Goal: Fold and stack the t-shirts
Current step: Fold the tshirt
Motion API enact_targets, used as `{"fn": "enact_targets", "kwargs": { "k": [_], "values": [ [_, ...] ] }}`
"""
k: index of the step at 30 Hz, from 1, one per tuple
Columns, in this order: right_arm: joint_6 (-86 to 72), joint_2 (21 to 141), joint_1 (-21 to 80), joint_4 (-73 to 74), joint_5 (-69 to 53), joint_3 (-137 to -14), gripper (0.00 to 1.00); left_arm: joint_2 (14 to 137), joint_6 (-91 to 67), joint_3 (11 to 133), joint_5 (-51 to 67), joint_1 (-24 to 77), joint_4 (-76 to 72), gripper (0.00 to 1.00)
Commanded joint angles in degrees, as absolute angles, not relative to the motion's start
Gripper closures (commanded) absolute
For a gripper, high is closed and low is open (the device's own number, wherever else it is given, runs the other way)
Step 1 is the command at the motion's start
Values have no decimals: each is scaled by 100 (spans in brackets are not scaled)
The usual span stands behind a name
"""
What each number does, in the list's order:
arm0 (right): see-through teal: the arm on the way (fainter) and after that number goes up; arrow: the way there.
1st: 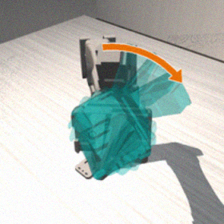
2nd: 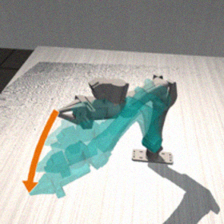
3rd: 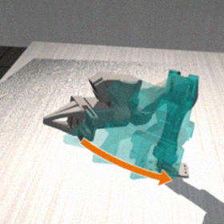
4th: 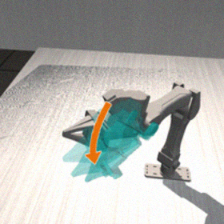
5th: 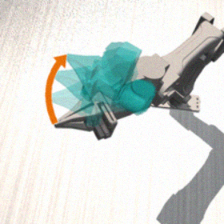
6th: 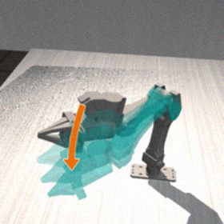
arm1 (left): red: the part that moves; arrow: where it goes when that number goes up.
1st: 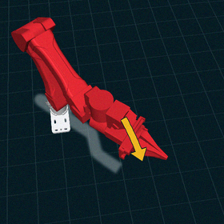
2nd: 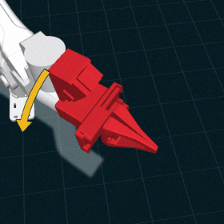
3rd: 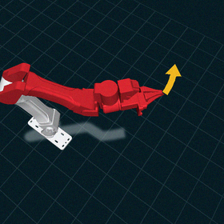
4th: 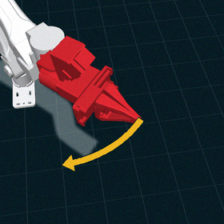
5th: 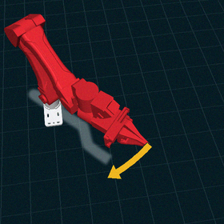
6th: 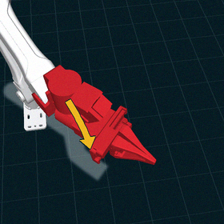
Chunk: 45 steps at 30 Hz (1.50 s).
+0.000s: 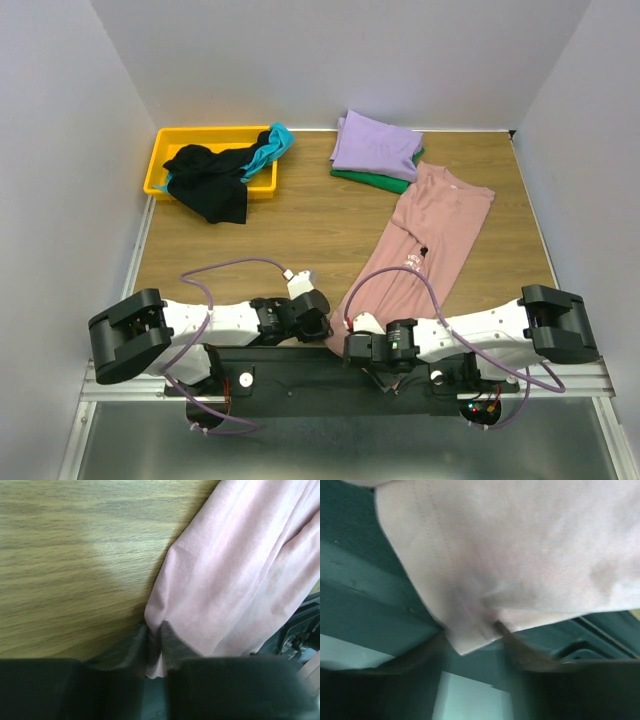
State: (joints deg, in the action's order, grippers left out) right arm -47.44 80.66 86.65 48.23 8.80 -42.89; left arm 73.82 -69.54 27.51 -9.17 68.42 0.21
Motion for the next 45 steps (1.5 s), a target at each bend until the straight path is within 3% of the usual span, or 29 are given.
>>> {"fn": "enact_targets", "kwargs": {
  "k": [1,2,3,6,13,19,33,45],
  "values": [
    [-4843,8183,8710,4684,896,-4061,69,7550,-6812,2786,-949,6829,422,92],
    [-4912,8165,8710,4693,949,-4061,76,7550,-6725,2804,-949,6829,404,100],
    [-4957,8122,8719,4702,1045,-4095,91,7550,-6698,2847,-967,6829,387,100],
    [-5132,7928,8701,4877,1274,-4210,99,7506,-6470,3057,-1045,6829,387,100],
    [-5678,7726,8333,6011,2636,-4798,100,7330,-6039,3673,-1354,6479,501,100],
    [-5818,7594,7332,6662,3453,-5202,100,7514,-5609,4244,-1310,6039,27,100],
    [-5915,7489,5301,6697,4579,-5748,100,9850,-4545,7063,-686,5239,-9,100],
    [-5045,7839,3754,5995,4878,-6020,100,11126,-4193,8621,-466,4966,264,100]
  ]
}}
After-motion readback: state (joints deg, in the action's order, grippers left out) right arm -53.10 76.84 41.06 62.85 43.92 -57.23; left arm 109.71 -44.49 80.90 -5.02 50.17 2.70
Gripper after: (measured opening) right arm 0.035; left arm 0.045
